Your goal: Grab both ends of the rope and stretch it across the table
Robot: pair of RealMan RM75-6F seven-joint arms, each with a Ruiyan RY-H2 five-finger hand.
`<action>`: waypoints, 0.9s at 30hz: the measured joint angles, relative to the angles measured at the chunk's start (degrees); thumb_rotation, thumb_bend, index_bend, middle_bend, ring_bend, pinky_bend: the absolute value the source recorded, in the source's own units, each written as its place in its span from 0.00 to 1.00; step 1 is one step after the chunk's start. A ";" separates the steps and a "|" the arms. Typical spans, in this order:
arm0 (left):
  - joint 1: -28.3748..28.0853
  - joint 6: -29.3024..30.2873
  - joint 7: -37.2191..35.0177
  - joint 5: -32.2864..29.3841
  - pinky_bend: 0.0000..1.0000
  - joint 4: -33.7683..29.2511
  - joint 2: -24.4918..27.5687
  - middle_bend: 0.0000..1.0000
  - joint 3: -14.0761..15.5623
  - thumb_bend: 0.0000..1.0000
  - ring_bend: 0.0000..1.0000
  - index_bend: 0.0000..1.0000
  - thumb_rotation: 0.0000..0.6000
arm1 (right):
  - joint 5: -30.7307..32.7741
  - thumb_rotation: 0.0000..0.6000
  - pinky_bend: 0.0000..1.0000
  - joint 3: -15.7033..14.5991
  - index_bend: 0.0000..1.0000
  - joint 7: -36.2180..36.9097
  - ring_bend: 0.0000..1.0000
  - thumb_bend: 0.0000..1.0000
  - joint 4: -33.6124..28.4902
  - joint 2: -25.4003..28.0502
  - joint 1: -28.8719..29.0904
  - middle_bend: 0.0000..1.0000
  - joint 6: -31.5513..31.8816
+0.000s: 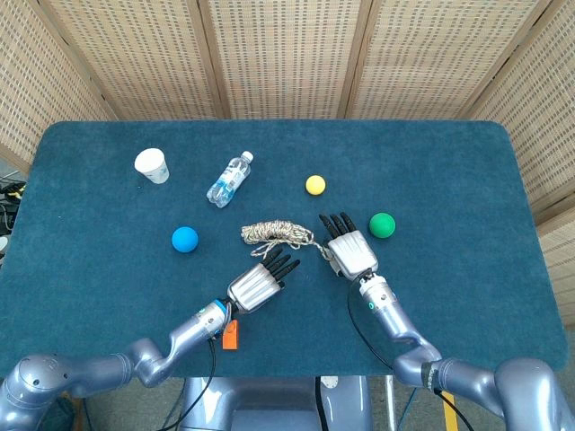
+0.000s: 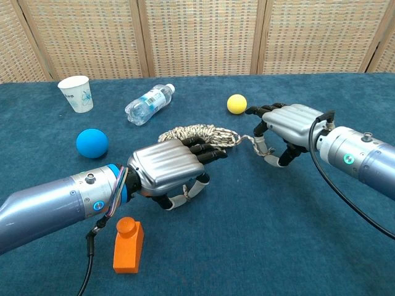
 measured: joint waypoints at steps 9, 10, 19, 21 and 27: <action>0.33 0.20 0.10 -1.21 0.00 -0.35 0.55 0.00 -0.14 0.49 0.00 0.63 1.00 | 0.14 1.00 0.00 0.20 0.70 -0.62 0.00 0.54 -0.61 0.19 0.04 0.00 0.08; 0.37 0.31 -0.04 -1.20 0.00 -0.43 0.63 0.00 -0.10 0.49 0.00 0.63 1.00 | 0.15 1.00 0.00 0.22 0.70 -0.71 0.00 0.54 -0.68 0.20 0.04 0.00 0.12; 1.49 3.87 -2.82 0.28 0.00 -3.19 4.27 0.00 0.68 0.49 0.00 0.65 1.00 | 0.22 1.00 0.00 0.45 0.70 -1.02 0.00 0.54 -0.84 0.38 -0.29 0.00 1.06; 2.05 5.03 -4.06 0.61 0.00 -4.09 5.93 0.00 0.88 0.49 0.00 0.65 1.00 | 0.20 1.00 0.00 0.58 0.70 -1.16 0.00 0.54 -1.03 0.58 -0.37 0.00 1.39; 4.24 9.20 -8.12 1.66 0.00 -6.63 12.30 0.00 1.52 0.50 0.00 0.65 1.00 | 0.20 1.00 0.00 1.18 0.71 -2.11 0.00 0.54 -2.18 1.66 -0.63 0.00 2.75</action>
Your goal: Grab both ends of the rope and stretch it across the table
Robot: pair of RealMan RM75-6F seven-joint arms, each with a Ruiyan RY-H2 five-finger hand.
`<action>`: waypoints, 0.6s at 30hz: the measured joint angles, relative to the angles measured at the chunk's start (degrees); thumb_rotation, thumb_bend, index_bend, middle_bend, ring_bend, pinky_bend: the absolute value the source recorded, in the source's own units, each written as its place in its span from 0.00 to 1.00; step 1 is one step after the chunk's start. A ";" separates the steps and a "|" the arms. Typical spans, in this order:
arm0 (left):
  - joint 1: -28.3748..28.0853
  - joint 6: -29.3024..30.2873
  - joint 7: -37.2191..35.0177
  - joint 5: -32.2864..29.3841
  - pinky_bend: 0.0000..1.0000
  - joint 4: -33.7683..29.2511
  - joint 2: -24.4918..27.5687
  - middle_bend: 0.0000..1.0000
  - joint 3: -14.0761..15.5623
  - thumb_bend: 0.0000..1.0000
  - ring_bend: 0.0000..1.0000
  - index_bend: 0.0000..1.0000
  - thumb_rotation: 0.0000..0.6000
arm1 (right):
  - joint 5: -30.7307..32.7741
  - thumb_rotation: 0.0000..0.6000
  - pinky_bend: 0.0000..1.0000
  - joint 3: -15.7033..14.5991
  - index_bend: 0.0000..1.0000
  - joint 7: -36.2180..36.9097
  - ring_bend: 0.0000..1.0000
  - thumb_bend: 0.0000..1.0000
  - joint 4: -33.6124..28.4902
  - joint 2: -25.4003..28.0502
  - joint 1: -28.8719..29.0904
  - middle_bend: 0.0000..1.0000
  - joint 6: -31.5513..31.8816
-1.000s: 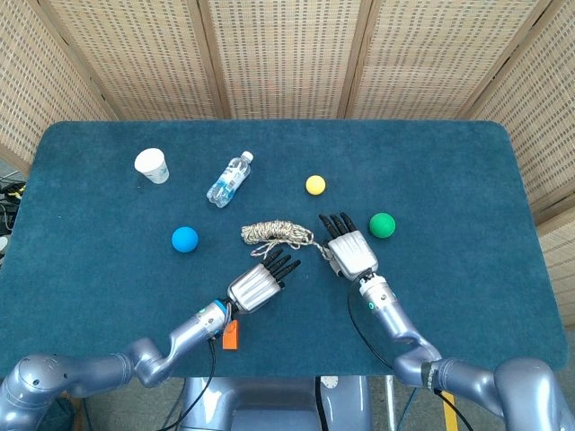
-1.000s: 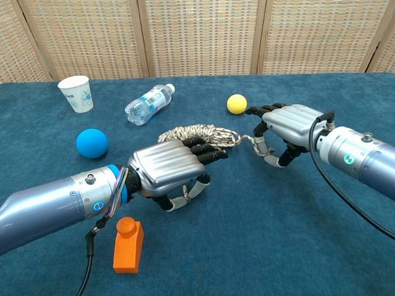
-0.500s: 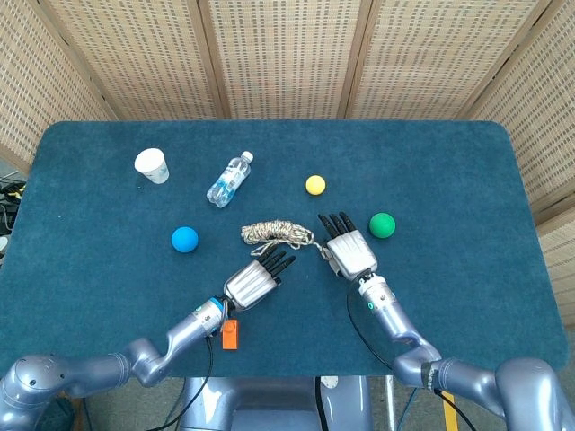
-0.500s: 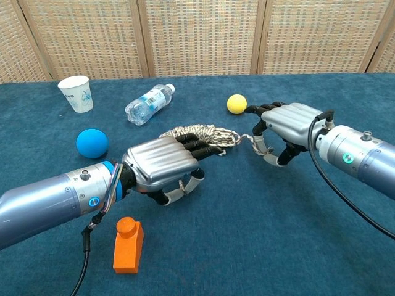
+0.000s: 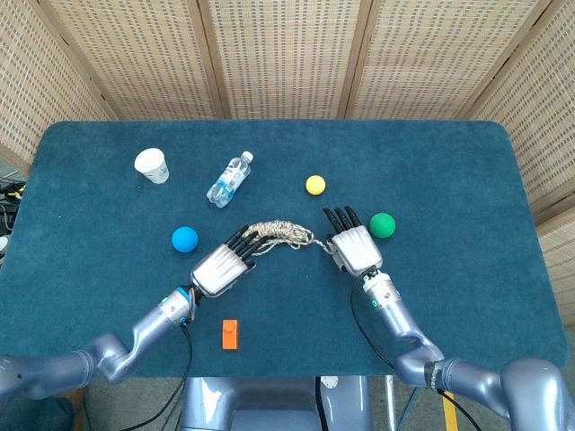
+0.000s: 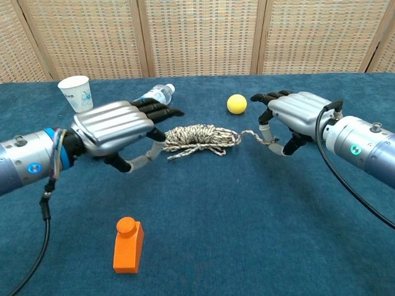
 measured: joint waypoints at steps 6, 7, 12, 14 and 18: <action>3.09 4.33 -4.68 0.26 0.00 -1.66 7.33 0.00 0.47 0.55 0.00 0.65 1.00 | 0.45 1.00 0.00 0.40 0.71 -1.19 0.00 0.54 -1.91 1.75 -0.77 0.00 1.25; 3.94 5.20 -5.87 0.04 0.00 -1.74 8.92 0.00 0.52 0.55 0.00 0.65 1.00 | 0.44 1.00 0.00 0.34 0.71 -1.41 0.00 0.54 -2.17 2.15 -0.98 0.00 1.56; 7.17 8.10 -12.00 -0.45 0.00 -0.77 14.16 0.00 1.16 0.55 0.00 0.65 1.00 | 0.34 1.00 0.00 -0.26 0.71 -3.17 0.00 0.54 -4.31 5.07 -2.49 0.00 3.22; 8.30 9.02 -14.44 -0.65 0.00 0.26 14.98 0.00 1.36 0.55 0.00 0.65 1.00 | 0.35 1.00 0.00 -0.50 0.71 -3.67 0.00 0.54 -4.96 6.11 -3.17 0.00 3.89; 9.74 10.13 -18.23 -0.95 0.00 2.79 15.73 0.00 1.54 0.55 0.00 0.65 1.00 | 0.48 1.00 0.00 -0.93 0.71 -4.02 0.00 0.54 -5.57 7.99 -4.45 0.00 4.80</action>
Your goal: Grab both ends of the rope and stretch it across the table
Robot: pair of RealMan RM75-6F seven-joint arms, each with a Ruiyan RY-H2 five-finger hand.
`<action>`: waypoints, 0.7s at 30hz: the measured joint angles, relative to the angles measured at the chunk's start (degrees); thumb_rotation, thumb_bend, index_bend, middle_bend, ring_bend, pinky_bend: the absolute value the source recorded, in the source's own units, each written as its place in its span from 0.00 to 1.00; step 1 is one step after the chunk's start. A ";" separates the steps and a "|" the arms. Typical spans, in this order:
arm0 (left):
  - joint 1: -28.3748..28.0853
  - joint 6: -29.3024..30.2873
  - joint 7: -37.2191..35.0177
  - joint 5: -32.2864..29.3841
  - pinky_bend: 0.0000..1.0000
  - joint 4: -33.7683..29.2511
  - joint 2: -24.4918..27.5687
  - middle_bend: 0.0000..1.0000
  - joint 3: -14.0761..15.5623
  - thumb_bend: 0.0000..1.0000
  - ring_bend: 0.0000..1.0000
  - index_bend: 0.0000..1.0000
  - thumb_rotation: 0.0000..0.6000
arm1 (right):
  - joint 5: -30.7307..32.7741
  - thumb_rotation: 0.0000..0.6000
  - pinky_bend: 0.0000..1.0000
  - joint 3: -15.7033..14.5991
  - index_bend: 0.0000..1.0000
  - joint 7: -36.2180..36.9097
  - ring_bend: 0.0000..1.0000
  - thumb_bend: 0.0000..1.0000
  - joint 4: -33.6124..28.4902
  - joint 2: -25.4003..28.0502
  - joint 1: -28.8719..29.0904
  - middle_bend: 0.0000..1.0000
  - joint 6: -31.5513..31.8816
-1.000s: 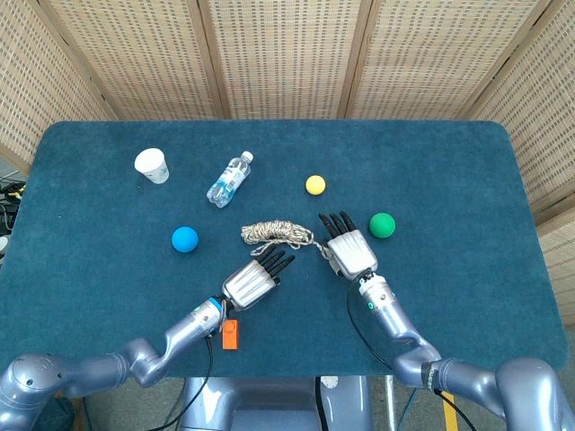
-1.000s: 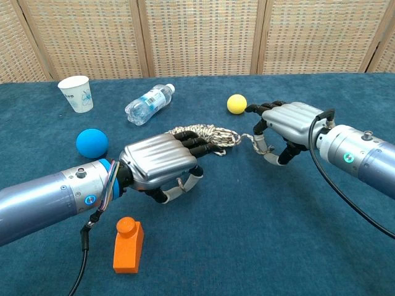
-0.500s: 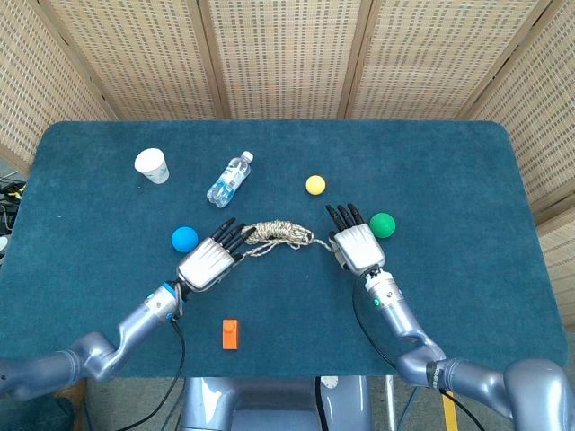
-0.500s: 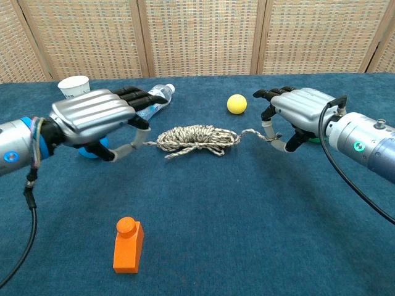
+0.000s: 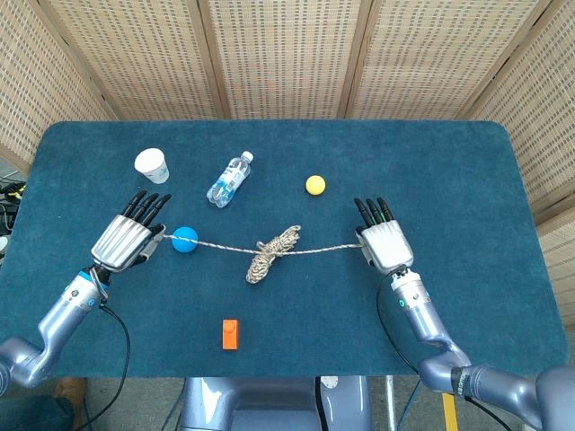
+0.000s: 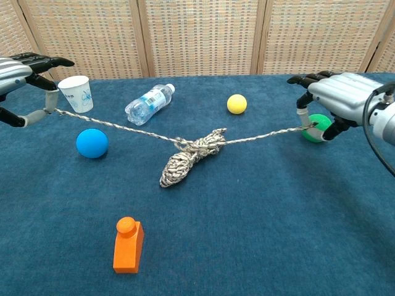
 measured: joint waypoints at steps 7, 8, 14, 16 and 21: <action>2.09 0.77 -6.01 -0.11 0.00 6.29 0.15 0.00 0.65 0.55 0.00 0.65 1.00 | -0.04 1.00 0.00 -1.31 0.71 -0.10 0.00 0.54 -0.69 4.67 -2.94 0.00 1.76; 2.31 0.84 -6.63 -0.04 0.00 7.14 0.05 0.00 0.75 0.55 0.00 0.65 1.00 | -0.10 1.00 0.00 -1.54 0.71 0.02 0.00 0.54 -0.78 5.33 -3.37 0.00 1.93; 3.53 1.00 -9.74 0.19 0.00 11.72 -0.93 0.00 1.09 0.55 0.00 0.65 1.00 | -0.31 1.00 0.00 -2.65 0.71 1.42 0.00 0.53 -0.39 7.50 -5.28 0.00 2.22; 3.81 0.95 -10.36 0.27 0.00 12.72 -1.37 0.00 1.13 0.55 0.00 0.65 1.00 | -0.38 1.00 0.00 -2.75 0.71 1.93 0.00 0.53 0.04 7.52 -5.52 0.00 2.15; 4.26 1.11 -10.89 0.74 0.00 13.75 -2.10 0.00 1.23 0.56 0.00 0.65 1.00 | -0.90 1.00 0.00 -2.97 0.70 2.63 0.00 0.53 0.99 7.12 -5.90 0.00 2.08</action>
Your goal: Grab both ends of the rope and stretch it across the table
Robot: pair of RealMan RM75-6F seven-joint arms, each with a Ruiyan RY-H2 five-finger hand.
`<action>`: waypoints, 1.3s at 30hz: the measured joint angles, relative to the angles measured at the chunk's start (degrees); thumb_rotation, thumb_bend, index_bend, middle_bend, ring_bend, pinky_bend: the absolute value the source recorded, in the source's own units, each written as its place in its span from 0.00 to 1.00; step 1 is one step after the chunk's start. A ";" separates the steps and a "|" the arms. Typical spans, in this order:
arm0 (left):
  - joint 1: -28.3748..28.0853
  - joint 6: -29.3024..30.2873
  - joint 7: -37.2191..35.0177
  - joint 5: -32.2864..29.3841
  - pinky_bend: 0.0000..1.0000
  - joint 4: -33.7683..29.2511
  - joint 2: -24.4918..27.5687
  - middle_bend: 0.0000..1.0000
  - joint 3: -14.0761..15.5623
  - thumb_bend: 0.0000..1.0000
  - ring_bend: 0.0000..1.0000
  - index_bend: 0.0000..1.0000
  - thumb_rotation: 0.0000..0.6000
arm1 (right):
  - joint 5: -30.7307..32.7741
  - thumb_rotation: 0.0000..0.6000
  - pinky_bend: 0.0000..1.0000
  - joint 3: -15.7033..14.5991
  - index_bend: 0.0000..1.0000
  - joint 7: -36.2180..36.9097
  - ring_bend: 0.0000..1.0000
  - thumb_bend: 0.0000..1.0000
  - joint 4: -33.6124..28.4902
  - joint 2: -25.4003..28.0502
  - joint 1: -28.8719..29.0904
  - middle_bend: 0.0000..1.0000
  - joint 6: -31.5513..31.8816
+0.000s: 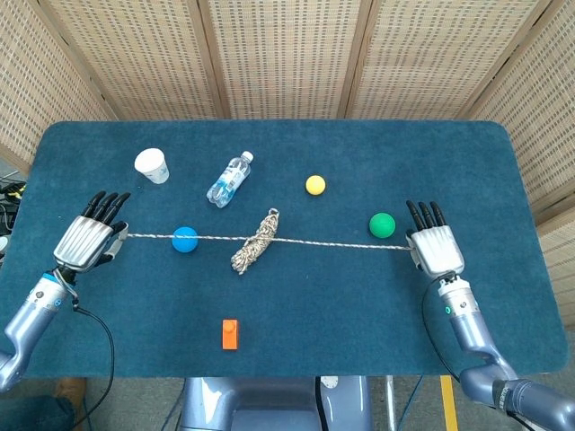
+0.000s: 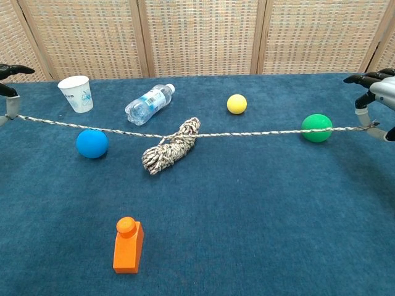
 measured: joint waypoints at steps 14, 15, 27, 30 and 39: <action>1.69 1.80 -4.82 -0.54 0.00 -3.95 2.88 0.00 -0.79 0.00 0.00 0.00 1.00 | -1.96 1.00 0.00 1.00 0.00 7.64 0.00 0.00 -3.81 1.40 -2.23 0.00 4.23; 1.95 2.09 -5.14 -0.76 0.00 -4.79 3.52 0.00 -0.96 0.00 0.00 0.00 1.00 | -2.51 1.00 0.00 1.04 0.00 8.76 0.00 0.00 -4.52 1.79 -2.56 0.00 5.08; 9.50 7.83 -0.23 -8.49 0.00 -26.64 12.37 0.00 -3.60 0.00 0.00 0.00 1.00 | -10.17 1.00 0.00 -1.79 0.00 14.50 0.00 0.00 -15.37 8.44 -10.17 0.00 16.85; 12.76 10.85 2.74 -10.03 0.00 -33.80 14.08 0.00 -3.60 0.00 0.00 0.00 1.00 | -12.18 1.00 0.00 -3.55 0.00 12.92 0.00 0.00 -17.08 9.04 -12.47 0.00 19.83; 21.78 19.60 7.06 -8.10 0.00 -42.54 15.53 0.00 -0.62 0.00 0.00 0.00 1.00 | -16.32 1.00 0.00 -7.17 0.00 9.03 0.00 0.00 -21.79 9.87 -17.61 0.00 24.11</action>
